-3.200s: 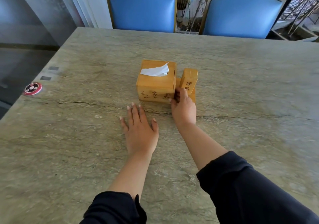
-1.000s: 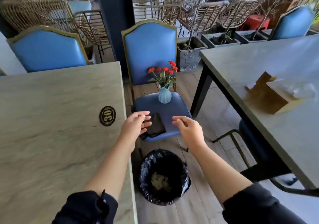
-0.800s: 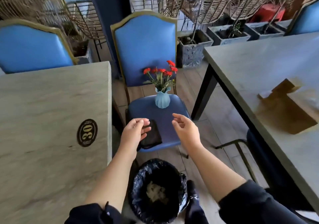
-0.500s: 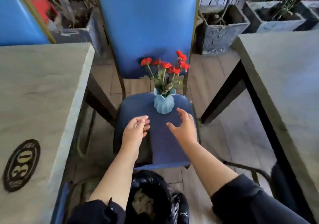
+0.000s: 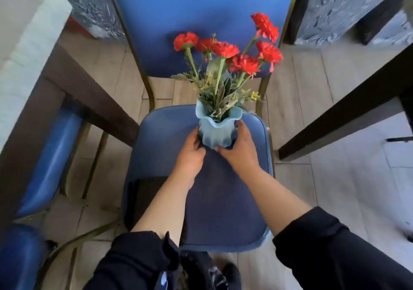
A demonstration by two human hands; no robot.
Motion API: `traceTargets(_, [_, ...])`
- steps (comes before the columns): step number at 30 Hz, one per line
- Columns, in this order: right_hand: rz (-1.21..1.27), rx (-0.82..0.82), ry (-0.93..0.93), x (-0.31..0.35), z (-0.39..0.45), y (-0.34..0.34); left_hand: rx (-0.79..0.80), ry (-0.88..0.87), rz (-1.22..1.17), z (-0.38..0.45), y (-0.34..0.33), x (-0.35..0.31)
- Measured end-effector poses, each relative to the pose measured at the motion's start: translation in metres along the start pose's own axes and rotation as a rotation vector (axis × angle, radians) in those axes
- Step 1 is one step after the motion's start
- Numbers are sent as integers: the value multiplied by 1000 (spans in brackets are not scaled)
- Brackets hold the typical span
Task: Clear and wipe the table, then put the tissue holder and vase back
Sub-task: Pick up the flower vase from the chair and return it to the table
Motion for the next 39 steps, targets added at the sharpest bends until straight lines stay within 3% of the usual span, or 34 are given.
traceTargets(9, [141,-96,15,42,-51,24,-8,-37,-24,-56,18,-35])
traceTargets(20, [137,-124,154,199,-253,18,-81,-126,-68,-251,142,-58])
traceTargets(31, [130,-57,323,329,-469,-90,-205,-188,-220,-469,325,-28])
traceTargets(39, [83,53,382,399,-510,-185,-393,-223,-296,-533,444,-11])
Point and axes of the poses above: each hand's wrist, its own z-axis towards the middle knuckle, its own y-axis out of the back of the hand, x = y × z, the point moved 8 cm from there along z, towards the middle knuckle, and after that the axes turned 1 degree about z, right-handed, at the moved point
